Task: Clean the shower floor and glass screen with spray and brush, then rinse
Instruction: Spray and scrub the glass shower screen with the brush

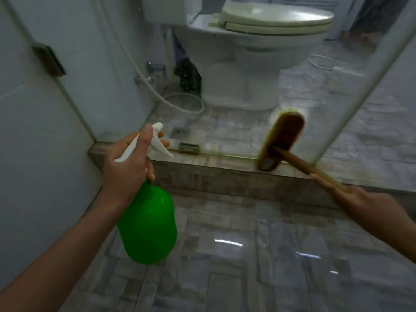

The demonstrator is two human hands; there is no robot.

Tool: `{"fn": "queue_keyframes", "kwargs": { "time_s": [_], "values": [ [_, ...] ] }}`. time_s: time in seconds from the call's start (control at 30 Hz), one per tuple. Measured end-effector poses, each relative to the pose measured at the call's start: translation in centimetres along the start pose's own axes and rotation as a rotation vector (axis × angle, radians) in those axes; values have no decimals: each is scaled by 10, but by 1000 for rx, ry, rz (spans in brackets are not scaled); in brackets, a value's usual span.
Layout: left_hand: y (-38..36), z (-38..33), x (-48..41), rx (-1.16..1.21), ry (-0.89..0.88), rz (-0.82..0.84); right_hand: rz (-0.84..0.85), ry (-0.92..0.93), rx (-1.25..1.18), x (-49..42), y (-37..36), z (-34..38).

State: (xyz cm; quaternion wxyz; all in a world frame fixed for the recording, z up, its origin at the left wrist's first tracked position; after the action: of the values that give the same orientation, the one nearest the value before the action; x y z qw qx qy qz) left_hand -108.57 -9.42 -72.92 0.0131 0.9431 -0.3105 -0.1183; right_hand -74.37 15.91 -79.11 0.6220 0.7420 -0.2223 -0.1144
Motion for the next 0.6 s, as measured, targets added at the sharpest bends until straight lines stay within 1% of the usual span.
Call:
{"fn": "queue_keyframes", "kwargs": {
  "time_s": [0.07,0.17,0.27,0.3,0.37,0.43,0.5,0.53,0.6],
  "values": [
    [1,5,0,-10,9,1,51,-30,-78,14,-6,-13],
    [-7,13,2,-61,21,60,-62,-40,-43,-12,-7,23],
    [-19,18,9,-111,18,123,-100,-4,36,-52,5,61],
    [-22,21,13,-124,22,137,-95,12,54,-54,5,57],
    [-25,24,20,-126,23,147,-63,-40,9,-30,1,28],
    [-18,27,24,-110,37,139,-44,-125,-89,17,-13,-15],
    [-8,33,26,-88,69,144,50,-175,-240,53,-33,-44],
    [-5,35,27,-84,86,153,65,-188,-305,61,-37,-48],
    [-2,42,30,-107,120,152,7,-213,-343,57,-31,-32]
  ]
}}
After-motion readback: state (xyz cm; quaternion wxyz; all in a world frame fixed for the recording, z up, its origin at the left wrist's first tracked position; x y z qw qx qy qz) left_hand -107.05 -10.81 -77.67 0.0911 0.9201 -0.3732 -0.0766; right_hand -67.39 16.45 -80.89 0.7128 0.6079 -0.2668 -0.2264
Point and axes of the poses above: each hand's wrist, its own x-axis away from the middle knuckle, its own y-axis out of the back of the hand, z = x × y, the point moved 5 cm from there along -x, towards the middle knuckle, and after that the axes turned 6 degrees about z, right-handed, at the moved point
